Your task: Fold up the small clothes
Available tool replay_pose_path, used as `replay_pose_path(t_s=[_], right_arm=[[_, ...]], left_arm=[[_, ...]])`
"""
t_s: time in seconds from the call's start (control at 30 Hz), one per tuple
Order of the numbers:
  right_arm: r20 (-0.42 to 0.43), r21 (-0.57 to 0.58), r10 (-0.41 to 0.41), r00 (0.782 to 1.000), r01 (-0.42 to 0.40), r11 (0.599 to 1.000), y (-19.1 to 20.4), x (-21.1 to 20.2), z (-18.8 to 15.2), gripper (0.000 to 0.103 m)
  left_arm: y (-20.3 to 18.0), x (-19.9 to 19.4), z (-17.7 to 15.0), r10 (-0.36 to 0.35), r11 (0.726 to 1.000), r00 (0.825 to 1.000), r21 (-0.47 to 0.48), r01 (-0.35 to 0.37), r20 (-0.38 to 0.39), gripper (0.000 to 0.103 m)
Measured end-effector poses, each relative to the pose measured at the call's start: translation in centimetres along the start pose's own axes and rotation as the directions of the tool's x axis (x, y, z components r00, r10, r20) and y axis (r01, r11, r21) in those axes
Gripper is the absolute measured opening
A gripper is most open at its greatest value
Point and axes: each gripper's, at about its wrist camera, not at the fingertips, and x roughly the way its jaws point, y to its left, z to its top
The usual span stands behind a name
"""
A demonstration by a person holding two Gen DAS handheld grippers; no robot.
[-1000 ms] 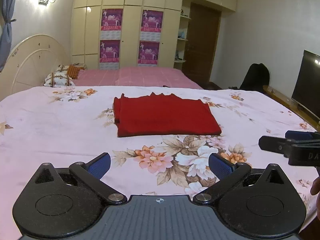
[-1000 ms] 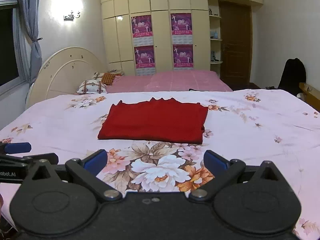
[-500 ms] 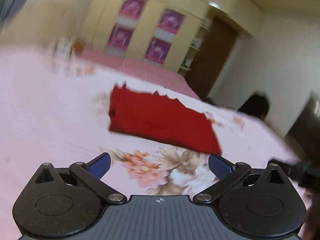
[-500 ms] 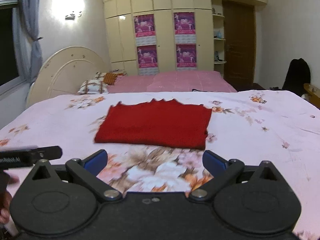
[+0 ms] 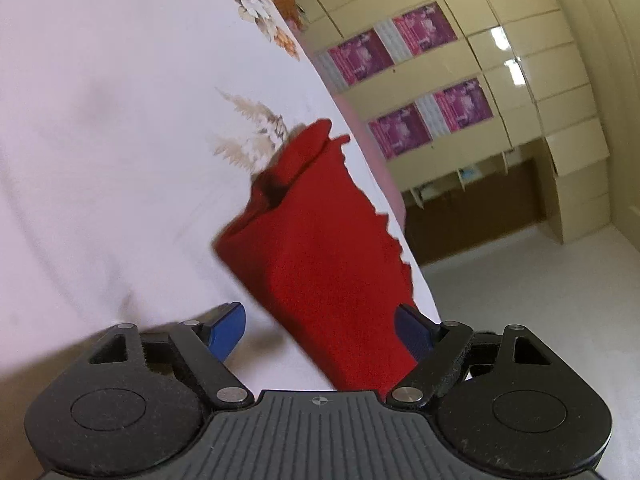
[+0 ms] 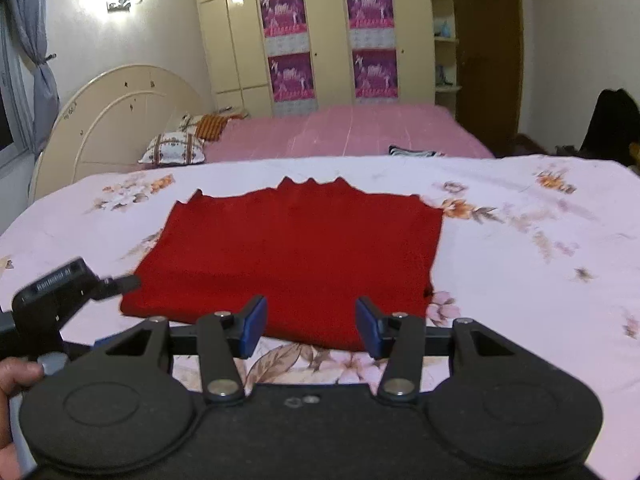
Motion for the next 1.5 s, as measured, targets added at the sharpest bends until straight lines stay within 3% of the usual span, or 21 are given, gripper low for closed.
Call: replay_pose_path(t_s=[0.13,0.27,0.43,0.67,0.83,0.87,0.9,0.93,0.97,1.0,1.13,1.17,1.2,1.27,1.33,1.4,1.5], right_arm=[[-0.034,0.0,0.035,0.999,-0.035,0.999,-0.4,3.8,1.1,0.042],[-0.06,-0.015,0.074,0.995,-0.075,0.997,-0.3,7.2,2.2,0.028],[-0.087,-0.055,0.109,0.99,-0.114,0.992,0.4,10.9,3.1,0.024],[-0.091,-0.113,0.121,0.988,-0.131,0.985,2.2,14.4,3.8,0.014],[-0.121,-0.12,0.092,0.988,-0.107,0.987,2.0,15.9,2.9,0.012],[-0.119,-0.113,0.093,0.988,-0.107,0.988,1.9,15.6,2.9,0.013],[-0.118,-0.109,0.094,0.989,-0.107,0.988,1.8,15.4,3.0,0.015],[-0.117,-0.105,0.095,0.989,-0.108,0.989,1.7,15.3,2.9,0.016],[-0.119,-0.102,0.098,0.988,-0.111,0.989,1.6,15.2,2.9,0.016],[-0.121,-0.098,0.1,0.988,-0.112,0.989,1.4,15.1,2.9,0.016],[-0.1,-0.091,0.1,0.99,-0.109,0.99,0.9,14.8,3.3,0.019],[-0.089,-0.086,0.104,0.991,-0.111,0.99,0.7,14.8,3.4,0.02],[-0.077,-0.08,0.112,0.991,-0.118,0.99,0.4,14.6,3.6,0.02],[-0.072,-0.072,0.129,0.989,-0.135,0.988,0.2,14.9,3.9,0.018],[-0.076,-0.072,0.15,0.986,-0.156,0.985,0.2,15.4,4.0,0.017],[-0.095,-0.093,0.151,0.984,-0.159,0.983,0.6,16.1,3.8,0.014],[-0.108,-0.116,0.123,0.987,-0.135,0.984,0.8,16.9,3.2,0.012]], left_arm=[[-0.6,2.0,1.0,0.034,0.999,0.998,-0.02,-0.033,0.054,0.072],[0.3,2.8,1.9,0.087,0.995,0.993,-0.063,-0.082,0.081,0.03],[1.6,3.8,2.9,0.069,0.993,0.996,-0.103,-0.062,0.058,0.009],[0.1,1.6,3.3,-0.025,0.999,0.988,-0.044,0.032,0.153,0.007],[1.0,2.6,3.8,-0.006,0.996,0.994,-0.091,0.016,0.106,0.007],[1.1,2.8,3.8,0.006,0.995,0.995,-0.101,0.004,0.096,0.011],[1.2,3.0,3.7,0.037,0.993,0.996,-0.112,-0.027,0.083,0.04],[1.2,3.1,3.6,0.04,0.992,0.996,-0.123,-0.03,0.085,0.049],[1.1,3.0,3.4,-0.003,0.993,0.994,-0.12,0.016,0.109,0.061],[0.8,3.0,3.3,-0.009,0.994,0.993,-0.109,0.022,0.115,0.064],[0.6,3.9,3.4,0.021,0.996,0.991,-0.088,-0.01,0.13,0.062],[0.8,3.8,3.5,0.02,0.995,0.991,-0.097,-0.007,0.135,0.054],[0.9,4.3,3.7,0.04,0.995,0.991,-0.1,-0.027,0.129,0.038],[1.6,5.3,4.2,0.07,0.992,0.993,-0.116,-0.059,0.094,0.015],[2.0,6.1,4.6,0.057,0.99,0.995,-0.133,-0.046,0.079,0.012],[1.2,6.2,4.9,0.06,0.995,0.995,-0.086,-0.053,0.078,0.01],[-0.4,5.2,5.3,-0.011,1.0,0.993,-0.012,0.013,0.113,0.01]])
